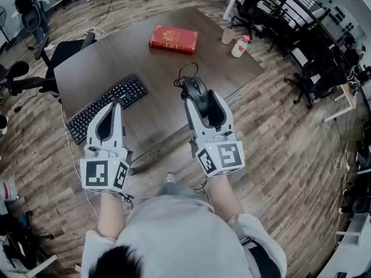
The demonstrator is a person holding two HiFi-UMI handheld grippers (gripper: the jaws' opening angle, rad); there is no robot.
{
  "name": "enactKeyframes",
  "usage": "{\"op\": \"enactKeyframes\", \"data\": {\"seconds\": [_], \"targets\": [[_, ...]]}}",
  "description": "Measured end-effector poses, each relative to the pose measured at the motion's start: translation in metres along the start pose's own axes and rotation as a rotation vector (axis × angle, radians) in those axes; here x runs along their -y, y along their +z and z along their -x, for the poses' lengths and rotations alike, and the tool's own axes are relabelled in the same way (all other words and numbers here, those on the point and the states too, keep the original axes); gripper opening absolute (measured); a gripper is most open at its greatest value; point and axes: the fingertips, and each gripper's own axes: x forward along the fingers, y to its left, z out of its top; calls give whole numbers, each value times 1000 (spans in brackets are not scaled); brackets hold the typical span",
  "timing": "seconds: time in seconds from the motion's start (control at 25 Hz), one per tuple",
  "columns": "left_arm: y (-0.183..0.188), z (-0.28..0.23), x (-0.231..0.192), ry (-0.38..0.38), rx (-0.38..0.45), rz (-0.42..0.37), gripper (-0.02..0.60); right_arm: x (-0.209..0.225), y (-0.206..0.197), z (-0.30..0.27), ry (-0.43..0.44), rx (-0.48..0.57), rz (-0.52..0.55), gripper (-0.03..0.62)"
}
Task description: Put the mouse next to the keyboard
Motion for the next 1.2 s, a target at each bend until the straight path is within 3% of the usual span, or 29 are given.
{"op": "enactKeyframes", "data": {"seconds": [0.52, 1.2], "targets": [[-7, -29, 3, 82, -7, -30, 9, 32, -15, -36, 70, -7, -36, 249], [-22, -93, -61, 115, -16, -6, 9, 45, -53, -129, 67, -69, -47, 249]]}}
